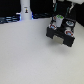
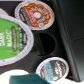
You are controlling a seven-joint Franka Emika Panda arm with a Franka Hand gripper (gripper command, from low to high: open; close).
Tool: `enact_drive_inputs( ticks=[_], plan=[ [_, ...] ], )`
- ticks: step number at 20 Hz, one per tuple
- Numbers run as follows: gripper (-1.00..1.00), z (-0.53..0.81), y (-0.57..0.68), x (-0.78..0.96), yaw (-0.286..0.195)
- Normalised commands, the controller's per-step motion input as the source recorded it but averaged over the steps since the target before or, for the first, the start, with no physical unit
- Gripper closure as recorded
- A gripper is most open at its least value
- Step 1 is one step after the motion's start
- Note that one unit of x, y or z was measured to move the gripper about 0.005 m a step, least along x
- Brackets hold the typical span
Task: Open the kcup holder, insert the kcup into the holder, and close the kcup holder
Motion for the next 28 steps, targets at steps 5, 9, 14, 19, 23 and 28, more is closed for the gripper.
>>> enact_drive_inputs(
  ticks=[5, 9, 14, 19, 23, 28],
  plan=[
    [-1.00, -0.20, -0.26, 0.02, -0.008],
    [-1.00, -0.14, -0.21, -0.01, 0.000],
    [1.00, -0.17, -0.08, 0.00, 0.000],
    [1.00, -0.22, -0.04, 0.00, 0.000],
    [1.00, -0.07, 0.00, 0.00, 0.000],
    [1.00, 0.00, 0.01, 0.00, 0.000]
  ],
)
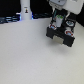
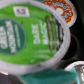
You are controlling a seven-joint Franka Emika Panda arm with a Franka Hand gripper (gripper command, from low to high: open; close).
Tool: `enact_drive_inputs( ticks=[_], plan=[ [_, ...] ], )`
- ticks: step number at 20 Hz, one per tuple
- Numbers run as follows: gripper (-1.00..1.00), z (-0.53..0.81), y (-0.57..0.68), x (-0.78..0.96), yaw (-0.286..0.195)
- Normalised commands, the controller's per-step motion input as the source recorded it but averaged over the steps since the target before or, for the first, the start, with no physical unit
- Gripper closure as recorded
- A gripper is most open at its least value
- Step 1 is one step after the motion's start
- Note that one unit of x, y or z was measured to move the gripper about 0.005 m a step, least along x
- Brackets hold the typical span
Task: Open the kcup holder, insert the kcup into the holder, and close the kcup holder
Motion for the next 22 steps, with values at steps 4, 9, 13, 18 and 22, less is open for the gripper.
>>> enact_drive_inputs(
  ticks=[4, 9, 13, 18, 22],
  plan=[
    [1.00, 0.09, 0.08, 0.06, -0.013],
    [1.00, 0.24, 0.24, 0.24, -0.044],
    [1.00, 0.21, 0.34, 0.19, -0.020],
    [1.00, 0.11, 0.37, 0.18, -0.011],
    [1.00, 0.05, 0.17, 0.09, 0.020]
  ],
)
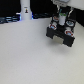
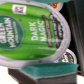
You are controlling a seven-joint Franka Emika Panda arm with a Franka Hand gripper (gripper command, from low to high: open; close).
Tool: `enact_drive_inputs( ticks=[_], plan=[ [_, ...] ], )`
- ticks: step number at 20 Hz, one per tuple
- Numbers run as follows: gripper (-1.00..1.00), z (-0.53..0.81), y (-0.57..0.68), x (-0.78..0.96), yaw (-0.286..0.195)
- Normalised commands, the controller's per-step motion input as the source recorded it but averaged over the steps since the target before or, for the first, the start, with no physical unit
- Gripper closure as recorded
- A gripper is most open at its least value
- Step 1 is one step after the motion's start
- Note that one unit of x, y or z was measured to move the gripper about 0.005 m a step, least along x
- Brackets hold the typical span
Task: Open the kcup holder, insert the kcup into the holder, and close the kcup holder
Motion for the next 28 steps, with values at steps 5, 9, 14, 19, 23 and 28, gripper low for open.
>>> enact_drive_inputs(
  ticks=[5, 9, 14, 19, 23, 28],
  plan=[
    [1.00, -0.15, 0.01, 0.07, -0.015],
    [1.00, -0.28, -0.01, 0.01, -0.006],
    [1.00, -0.30, -0.05, 0.01, -0.005],
    [1.00, -0.34, 0.04, 0.00, 0.022],
    [1.00, -0.16, 0.10, 0.07, 0.040],
    [-1.00, 0.13, 0.11, 0.11, 0.069]
  ],
)
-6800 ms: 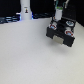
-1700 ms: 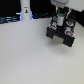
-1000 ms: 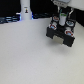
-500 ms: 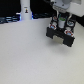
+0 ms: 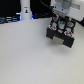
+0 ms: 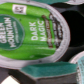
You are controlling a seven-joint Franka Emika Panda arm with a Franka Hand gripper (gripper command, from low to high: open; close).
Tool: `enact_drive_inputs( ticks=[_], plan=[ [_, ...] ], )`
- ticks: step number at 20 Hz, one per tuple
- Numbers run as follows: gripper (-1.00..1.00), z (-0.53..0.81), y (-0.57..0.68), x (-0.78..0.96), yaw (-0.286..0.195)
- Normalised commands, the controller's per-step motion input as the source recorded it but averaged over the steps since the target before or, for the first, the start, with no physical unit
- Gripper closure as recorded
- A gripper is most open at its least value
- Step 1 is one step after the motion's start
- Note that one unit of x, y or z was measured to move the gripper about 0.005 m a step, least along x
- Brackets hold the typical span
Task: Open the kcup holder, insert the kcup into the holder, and close the kcup holder
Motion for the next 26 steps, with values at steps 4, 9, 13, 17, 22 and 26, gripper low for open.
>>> enact_drive_inputs(
  ticks=[4, 9, 13, 17, 22, 26],
  plan=[
    [-1.00, 0.29, 0.05, 0.15, 0.102],
    [-1.00, 0.34, -0.02, 0.20, 0.127],
    [-1.00, 0.47, -0.21, 0.33, 0.142],
    [-1.00, 0.47, -0.28, 0.38, 0.116],
    [-1.00, 0.31, -0.43, 0.64, 0.030],
    [-1.00, 0.21, -0.46, 0.76, 0.006]
  ],
)
